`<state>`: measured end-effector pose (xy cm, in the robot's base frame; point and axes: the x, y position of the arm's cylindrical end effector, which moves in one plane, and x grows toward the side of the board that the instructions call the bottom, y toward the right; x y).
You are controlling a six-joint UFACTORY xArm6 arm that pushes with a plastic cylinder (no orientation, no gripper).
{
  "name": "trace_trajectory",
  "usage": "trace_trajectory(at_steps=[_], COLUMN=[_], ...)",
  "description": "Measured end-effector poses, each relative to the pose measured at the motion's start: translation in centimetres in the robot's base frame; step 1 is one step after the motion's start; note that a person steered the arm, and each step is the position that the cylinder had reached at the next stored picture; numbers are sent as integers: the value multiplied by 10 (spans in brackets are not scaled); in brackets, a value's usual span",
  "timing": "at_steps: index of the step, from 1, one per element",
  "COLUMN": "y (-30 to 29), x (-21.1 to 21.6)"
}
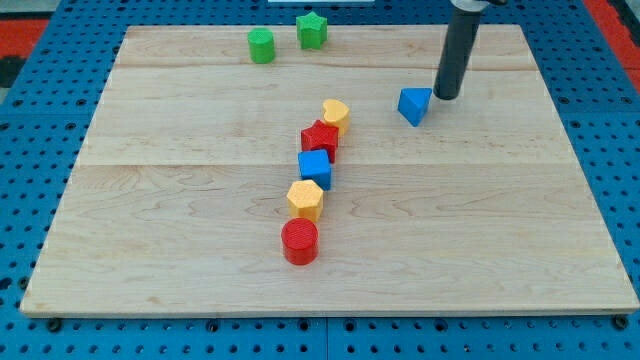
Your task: Push the cube towards the bottom left side of the green circle
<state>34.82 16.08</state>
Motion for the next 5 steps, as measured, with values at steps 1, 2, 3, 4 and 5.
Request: trace_trajectory(at_steps=[1,2,3,4,5], y=[8,-82,-196,-298,-338], x=[72,113,107,117,158])
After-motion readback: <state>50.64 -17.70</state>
